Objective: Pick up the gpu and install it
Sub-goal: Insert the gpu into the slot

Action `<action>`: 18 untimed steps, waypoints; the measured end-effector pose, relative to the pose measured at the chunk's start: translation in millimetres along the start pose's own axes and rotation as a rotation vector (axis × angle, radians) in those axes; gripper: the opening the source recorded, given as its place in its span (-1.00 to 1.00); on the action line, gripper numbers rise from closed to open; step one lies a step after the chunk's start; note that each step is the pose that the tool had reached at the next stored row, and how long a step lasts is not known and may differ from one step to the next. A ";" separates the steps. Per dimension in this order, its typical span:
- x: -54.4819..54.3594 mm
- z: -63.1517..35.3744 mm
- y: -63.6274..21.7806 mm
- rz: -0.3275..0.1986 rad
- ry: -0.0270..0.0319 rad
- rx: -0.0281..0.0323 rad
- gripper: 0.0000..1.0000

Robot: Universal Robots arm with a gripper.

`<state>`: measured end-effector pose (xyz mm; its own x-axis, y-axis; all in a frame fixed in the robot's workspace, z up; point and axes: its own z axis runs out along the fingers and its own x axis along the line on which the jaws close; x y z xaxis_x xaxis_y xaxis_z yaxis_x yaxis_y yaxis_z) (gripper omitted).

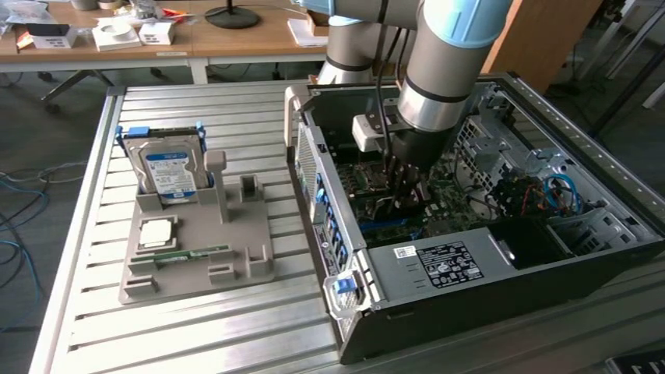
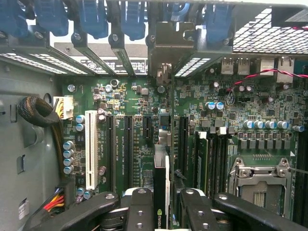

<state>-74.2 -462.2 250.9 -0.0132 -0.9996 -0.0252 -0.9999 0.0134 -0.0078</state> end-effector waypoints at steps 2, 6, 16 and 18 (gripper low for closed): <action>0.0 0.0 0.0 0.000 0.0001 0.0000 -0.48; 0.0 0.6 0.0 0.000 -0.0002 0.0001 -0.48; 0.1 1.5 0.0 0.000 0.0002 -0.0001 -0.48; 0.0 1.6 0.0 0.000 0.0002 -0.0001 -0.48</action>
<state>-74.2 -462.2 249.3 -0.0132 -0.9996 -0.0250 -0.9999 0.0134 -0.0077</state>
